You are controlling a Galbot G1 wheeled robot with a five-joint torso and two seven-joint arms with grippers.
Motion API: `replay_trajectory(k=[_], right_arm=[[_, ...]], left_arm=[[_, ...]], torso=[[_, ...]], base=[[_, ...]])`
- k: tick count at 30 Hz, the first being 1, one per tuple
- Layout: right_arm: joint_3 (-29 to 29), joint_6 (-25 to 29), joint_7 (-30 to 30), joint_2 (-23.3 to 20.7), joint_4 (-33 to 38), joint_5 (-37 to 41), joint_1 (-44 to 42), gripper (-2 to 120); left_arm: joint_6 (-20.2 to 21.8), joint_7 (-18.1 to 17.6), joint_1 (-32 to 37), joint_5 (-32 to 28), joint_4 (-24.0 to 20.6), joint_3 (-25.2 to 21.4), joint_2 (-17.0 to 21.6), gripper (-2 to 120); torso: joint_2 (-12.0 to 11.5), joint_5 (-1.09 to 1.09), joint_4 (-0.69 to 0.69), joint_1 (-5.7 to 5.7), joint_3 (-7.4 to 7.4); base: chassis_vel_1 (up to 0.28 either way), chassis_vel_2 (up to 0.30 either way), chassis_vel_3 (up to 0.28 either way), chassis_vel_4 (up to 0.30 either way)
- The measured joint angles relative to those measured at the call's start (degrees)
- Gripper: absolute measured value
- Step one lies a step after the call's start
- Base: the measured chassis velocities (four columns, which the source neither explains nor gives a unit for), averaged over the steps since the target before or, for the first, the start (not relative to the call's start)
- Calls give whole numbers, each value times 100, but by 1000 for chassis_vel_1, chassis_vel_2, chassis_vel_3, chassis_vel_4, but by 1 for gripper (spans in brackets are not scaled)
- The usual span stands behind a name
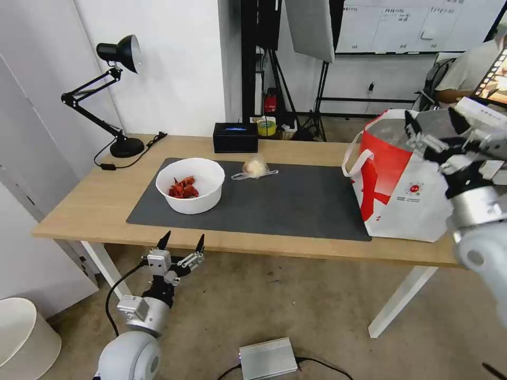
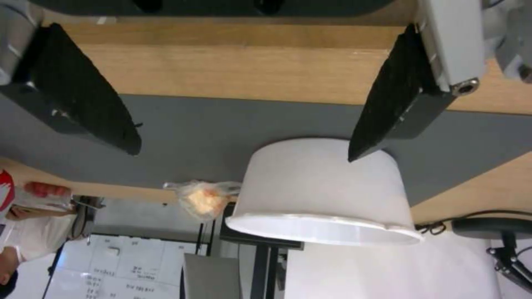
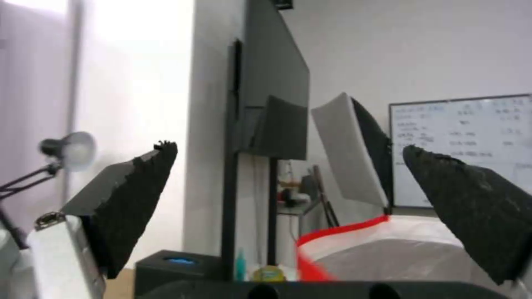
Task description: Pick up the trash from the table and place it into the takeout bag.
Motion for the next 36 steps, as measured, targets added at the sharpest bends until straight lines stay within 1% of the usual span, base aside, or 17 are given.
replay_trajectory(k=[1, 5, 6, 9, 10, 13, 14, 16, 18, 19, 21, 23, 24, 28, 29, 33, 36], right_arm=[[0, 0, 0, 0, 0, 0, 0, 100], [-51, 200, -106, 400, 158, -495, -333, 100], [-51, 200, -106, 400, 158, -495, -333, 100], [-87, 292, -116, 702, 183, -833, -553, 100], [-87, 292, -116, 702, 183, -833, -553, 100], [-105, 466, -114, 1088, 120, -1124, -860, 100], [-105, 466, -114, 1088, 120, -1124, -860, 100], [-136, 656, -107, 1342, 8, -1368, -1112, 100], [-167, 778, 75, 1557, -62, -1664, -1324, 100], [-167, 778, 75, 1557, -62, -1664, -1324, 100], [-216, 790, 389, 1677, -62, -1923, -1468, 100], [-249, 672, 666, 1750, -1, -2126, -1599, 100], [-249, 672, 666, 1750, -1, -2126, -1599, 100], [-286, 149, 1104, 1778, 269, -2297, -1911, 100], [-286, 149, 1104, 1778, 269, -2297, -1911, 100], [-392, -362, 1576, 1822, 631, -2117, -2143, 100], [-417, -474, 1613, 1847, 746, -2133, -2232, 100]], left_arm=[[0, 0, 0, 0, 0, 0, 0, 100], [-46, 0, 1, 13, -17, -2, 0, 100], [-46, 0, 1, 13, -17, -2, 0, 100], [-61, 0, 4, 22, -40, -20, 11, 100], [-61, 0, 4, 22, -40, -20, 11, 100], [-71, -1, 14, 23, -61, -65, 33, 100], [-71, -1, 14, 23, -61, -65, 33, 100], [-72, -1, -2, 23, -61, -82, 44, 100], [-72, -1, -30, 23, -60, -71, 49, 100], [-72, -1, -30, 23, -60, -71, 49, 100], [-67, -1, -47, 2, -69, -22, 53, 100], [-53, -2, -70, -15, -81, 4, 47, 100], [-53, -2, -70, -15, -81, 4, 47, 100], [-40, -3, -94, -26, -83, -1, 37, 100], [-40, -3, -94, -26, -83, -1, 37, 100], [-34, -5, -112, -40, -71, -41, 37, 100], [-32, -6, -114, -43, -70, -54, 38, 100]], torso=[[0, 0, 0, 0, 0], [0, 1, 0, 0, 0], [0, 1, 0, 0, 0], [0, 0, 1, 0, 0], [0, 0, 1, 0, 0], [0, 1, 1, 0, 0], [0, 1, 1, 0, 0], [0, 2, 0, 0, 0], [0, 1, 0, 0, 0], [0, 1, 0, 0, 0], [0, 0, 0, 0, 0], [0, 1, 0, 0, 0], [0, 1, 0, 0, 0], [0, 0, 0, 0, 0], [0, 0, 0, 0, 0], [0, 0, 0, 0, 0], [0, 1, 0, 0, 0]], base=[[0, 0, 0, 0], [0, 0, 0, 0], [0, 0, 0, 0], [0, 0, 0, 0], [0, 0, 0, 0], [0, 0, 0, 0], [0, 0, 0, 0], [0, 0, 0, 0], [0, 0, 0, 0], [0, 0, 0, 0], [0, 0, 0, 0], [0, 0, 0, 0], [0, 0, 0, 0], [0, 0, 0, 0], [0, 0, 0, 0], [0, 0, 0, 0], [0, 0, 0, 0]])
